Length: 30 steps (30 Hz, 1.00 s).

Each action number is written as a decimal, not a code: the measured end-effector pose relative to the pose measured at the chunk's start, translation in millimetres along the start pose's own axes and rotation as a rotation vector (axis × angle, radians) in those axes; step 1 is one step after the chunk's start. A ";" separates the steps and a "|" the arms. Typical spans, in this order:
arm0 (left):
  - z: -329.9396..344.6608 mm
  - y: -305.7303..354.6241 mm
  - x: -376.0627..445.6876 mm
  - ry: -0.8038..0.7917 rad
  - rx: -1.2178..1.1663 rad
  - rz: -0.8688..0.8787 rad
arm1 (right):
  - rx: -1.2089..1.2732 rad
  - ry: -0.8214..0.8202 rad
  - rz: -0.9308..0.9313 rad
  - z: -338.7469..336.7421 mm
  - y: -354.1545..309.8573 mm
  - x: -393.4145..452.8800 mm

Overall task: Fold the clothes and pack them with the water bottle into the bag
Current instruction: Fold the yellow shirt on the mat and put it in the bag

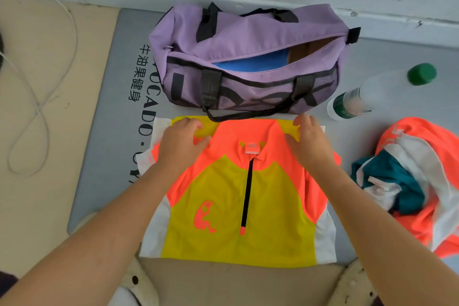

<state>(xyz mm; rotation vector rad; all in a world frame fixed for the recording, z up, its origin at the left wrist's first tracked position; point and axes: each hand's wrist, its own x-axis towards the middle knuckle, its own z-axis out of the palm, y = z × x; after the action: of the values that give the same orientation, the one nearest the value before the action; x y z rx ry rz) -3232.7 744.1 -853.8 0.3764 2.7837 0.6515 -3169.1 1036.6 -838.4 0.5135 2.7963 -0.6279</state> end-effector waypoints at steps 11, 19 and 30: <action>7.6 -8.0 -4.5 -0.133 0.048 0.092 | -0.051 -0.199 0.144 31.2 4.0 -8.0; 4.1 -18.5 -13.1 -0.048 0.317 0.023 | -0.116 -0.207 0.021 27.3 12.3 -3.8; 74.4 81.8 -51.1 -0.351 0.284 0.284 | -0.246 -0.364 -0.120 -4.9 44.2 -14.3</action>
<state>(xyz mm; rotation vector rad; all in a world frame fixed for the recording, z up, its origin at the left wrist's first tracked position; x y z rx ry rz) -3146.8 828.8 -870.7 0.8648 2.5025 0.2121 -3139.8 1072.2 -846.1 0.1635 2.5188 -0.3482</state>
